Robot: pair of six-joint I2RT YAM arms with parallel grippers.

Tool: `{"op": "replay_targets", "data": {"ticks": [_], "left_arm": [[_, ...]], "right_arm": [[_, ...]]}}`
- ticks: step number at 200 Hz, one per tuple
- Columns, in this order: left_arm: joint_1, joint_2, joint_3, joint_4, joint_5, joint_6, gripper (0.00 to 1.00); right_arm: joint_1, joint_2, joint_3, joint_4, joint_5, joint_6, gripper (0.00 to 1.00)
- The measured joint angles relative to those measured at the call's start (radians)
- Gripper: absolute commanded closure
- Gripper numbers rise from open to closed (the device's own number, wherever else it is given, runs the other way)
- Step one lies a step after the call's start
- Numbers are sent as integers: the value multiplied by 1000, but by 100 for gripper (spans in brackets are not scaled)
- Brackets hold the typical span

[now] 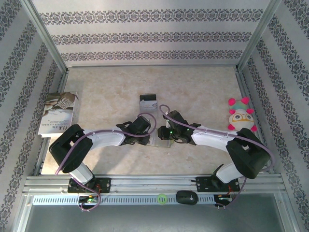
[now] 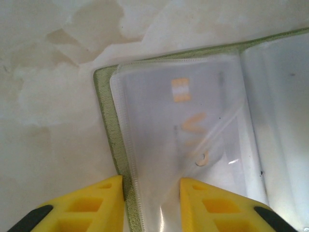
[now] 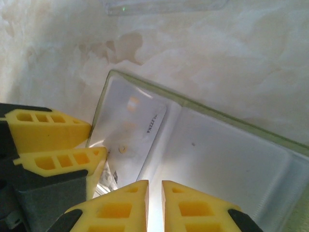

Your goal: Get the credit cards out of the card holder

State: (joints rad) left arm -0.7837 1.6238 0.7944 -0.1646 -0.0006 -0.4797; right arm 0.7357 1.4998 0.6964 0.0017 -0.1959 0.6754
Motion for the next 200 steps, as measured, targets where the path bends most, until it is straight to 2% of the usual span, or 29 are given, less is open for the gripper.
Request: {"op": "replay_targets", "data": {"ticks": [34,93,127,170,200], "left_arm": [[0,0,-3,6,0,-13,70],[0,-3,-11,17,0,-25,69],[0,-3,-11,17,0,-29,67],[0,-3,-11,16,12,-47,60],[-1,-20,-20,13,45,-60,57]], "right_arm": [[24,83,2,38,-50,8,85],[5,153,2,163,-123,86,84],[0,139,2,179,-122,107,82],[2,27,2,118,-57,107,82],[6,49,18,111,-59,112,83]]}}
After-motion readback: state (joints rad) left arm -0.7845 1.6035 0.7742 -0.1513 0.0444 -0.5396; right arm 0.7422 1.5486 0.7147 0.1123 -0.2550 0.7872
